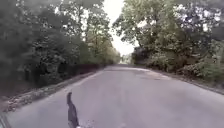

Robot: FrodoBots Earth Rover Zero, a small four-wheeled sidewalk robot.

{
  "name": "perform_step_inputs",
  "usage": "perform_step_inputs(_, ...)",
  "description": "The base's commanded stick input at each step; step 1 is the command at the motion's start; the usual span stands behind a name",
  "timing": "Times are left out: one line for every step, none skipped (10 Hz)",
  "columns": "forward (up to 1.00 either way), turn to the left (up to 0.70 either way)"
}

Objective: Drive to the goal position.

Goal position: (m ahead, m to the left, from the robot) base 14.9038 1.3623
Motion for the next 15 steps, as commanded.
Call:
perform_step_inputs(1.0, 0.0)
perform_step_inputs(1.0, 0.0)
perform_step_inputs(1.0, 0.0)
perform_step_inputs(1.0, 0.0)
perform_step_inputs(1.0, 0.0)
perform_step_inputs(1.0, 0.0)
perform_step_inputs(1.0, 0.0)
perform_step_inputs(1.0, 0.0)
perform_step_inputs(1.0, 0.0)
perform_step_inputs(1.0, 0.0)
perform_step_inputs(1.0, 0.0)
perform_step_inputs(1.0, 0.0)
perform_step_inputs(1.0, 0.0)
perform_step_inputs(1.0, 0.0)
perform_step_inputs(1.0, 0.0)
